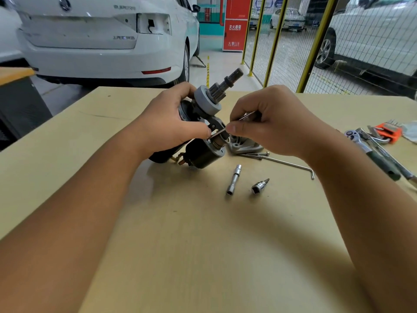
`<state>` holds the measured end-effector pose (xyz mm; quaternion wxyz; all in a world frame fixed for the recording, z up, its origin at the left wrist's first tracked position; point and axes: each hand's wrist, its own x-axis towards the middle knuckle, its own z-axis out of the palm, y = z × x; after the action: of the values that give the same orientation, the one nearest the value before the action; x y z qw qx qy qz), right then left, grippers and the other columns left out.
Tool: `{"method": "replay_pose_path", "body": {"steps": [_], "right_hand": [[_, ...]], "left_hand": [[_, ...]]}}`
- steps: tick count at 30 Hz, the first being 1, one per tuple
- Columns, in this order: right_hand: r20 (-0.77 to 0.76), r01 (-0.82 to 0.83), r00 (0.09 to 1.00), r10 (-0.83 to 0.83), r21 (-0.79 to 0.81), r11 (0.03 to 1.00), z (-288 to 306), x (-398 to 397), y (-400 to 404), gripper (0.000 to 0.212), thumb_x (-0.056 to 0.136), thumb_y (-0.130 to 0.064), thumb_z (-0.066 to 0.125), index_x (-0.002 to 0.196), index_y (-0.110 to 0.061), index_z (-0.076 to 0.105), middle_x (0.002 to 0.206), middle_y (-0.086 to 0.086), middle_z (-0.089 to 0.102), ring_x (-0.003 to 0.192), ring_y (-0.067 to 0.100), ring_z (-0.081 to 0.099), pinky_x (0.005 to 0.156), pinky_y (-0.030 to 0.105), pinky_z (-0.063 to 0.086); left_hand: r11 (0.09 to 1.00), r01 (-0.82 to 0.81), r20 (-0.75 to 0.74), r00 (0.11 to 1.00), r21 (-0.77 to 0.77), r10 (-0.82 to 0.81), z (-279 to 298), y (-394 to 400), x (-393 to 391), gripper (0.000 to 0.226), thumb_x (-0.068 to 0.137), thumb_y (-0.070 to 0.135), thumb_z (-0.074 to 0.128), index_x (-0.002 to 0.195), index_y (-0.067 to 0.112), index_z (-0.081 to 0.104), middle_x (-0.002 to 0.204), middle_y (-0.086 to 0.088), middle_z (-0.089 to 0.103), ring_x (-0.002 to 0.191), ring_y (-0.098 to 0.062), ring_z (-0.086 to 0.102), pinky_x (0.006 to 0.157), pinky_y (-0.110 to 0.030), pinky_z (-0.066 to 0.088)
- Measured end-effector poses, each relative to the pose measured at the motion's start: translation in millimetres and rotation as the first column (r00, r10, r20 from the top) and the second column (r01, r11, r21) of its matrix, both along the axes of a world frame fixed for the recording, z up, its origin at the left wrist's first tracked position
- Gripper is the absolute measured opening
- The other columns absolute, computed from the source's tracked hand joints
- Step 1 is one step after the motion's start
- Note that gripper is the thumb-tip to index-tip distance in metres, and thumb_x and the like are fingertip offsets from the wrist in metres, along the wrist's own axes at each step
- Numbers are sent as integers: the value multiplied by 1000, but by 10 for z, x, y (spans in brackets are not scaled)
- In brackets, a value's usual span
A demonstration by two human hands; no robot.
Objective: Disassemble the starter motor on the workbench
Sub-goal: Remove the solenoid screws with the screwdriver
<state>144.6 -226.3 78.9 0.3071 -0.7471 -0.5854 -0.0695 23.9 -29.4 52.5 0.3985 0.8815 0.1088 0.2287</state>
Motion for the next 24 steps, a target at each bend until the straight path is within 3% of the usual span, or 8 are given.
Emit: {"method": "replay_pose_path", "body": {"steps": [3, 8, 14, 20, 24], "right_hand": [[-45, 2, 999, 0, 45, 999, -23, 9, -9, 10, 86, -20, 77, 85, -11, 78, 73, -5, 69, 67, 16, 61, 60, 28, 48], [-78, -9, 997, 13, 39, 999, -45, 15, 1, 9, 85, -18, 77, 84, -9, 77, 73, 1, 70, 67, 19, 62, 61, 35, 49], [-126, -16, 992, 24, 59, 998, -51, 37, -5, 9, 84, -17, 78, 80, -9, 77, 67, 3, 67, 62, 21, 58, 54, 28, 42], [-171, -12, 985, 23, 64, 998, -54, 39, -7, 9, 84, -18, 78, 80, -10, 77, 67, 9, 67, 64, 29, 58, 53, 31, 41], [-247, 28, 969, -14, 54, 998, -51, 21, 20, 10, 83, -19, 78, 78, -10, 76, 71, 13, 68, 70, 34, 61, 57, 41, 48]], "left_hand": [[1000, -2, -2, 1000, -2, 2, -2, -2, -2, 50, 59, 41, 81, 106, 42, 64, 96, 11, 75, 89, -11, 72, 89, -43, 60], [1000, -10, 0, 1000, 4, 10, 3, -14, -5, 51, 61, 40, 82, 108, 40, 64, 98, 11, 74, 92, -12, 71, 91, -43, 59], [1000, -25, -1, 1000, -11, 25, 6, -11, -7, 51, 59, 38, 83, 107, 39, 64, 94, 12, 75, 90, -13, 72, 91, -46, 59], [1000, -27, 3, 1000, -11, 27, -1, -12, 7, 53, 58, 39, 85, 107, 39, 64, 94, 11, 76, 90, -14, 73, 91, -46, 60], [1000, -25, 6, 1000, -7, 25, -1, -13, 11, 52, 58, 38, 85, 106, 39, 64, 94, 11, 76, 89, -13, 72, 91, -46, 60]]}}
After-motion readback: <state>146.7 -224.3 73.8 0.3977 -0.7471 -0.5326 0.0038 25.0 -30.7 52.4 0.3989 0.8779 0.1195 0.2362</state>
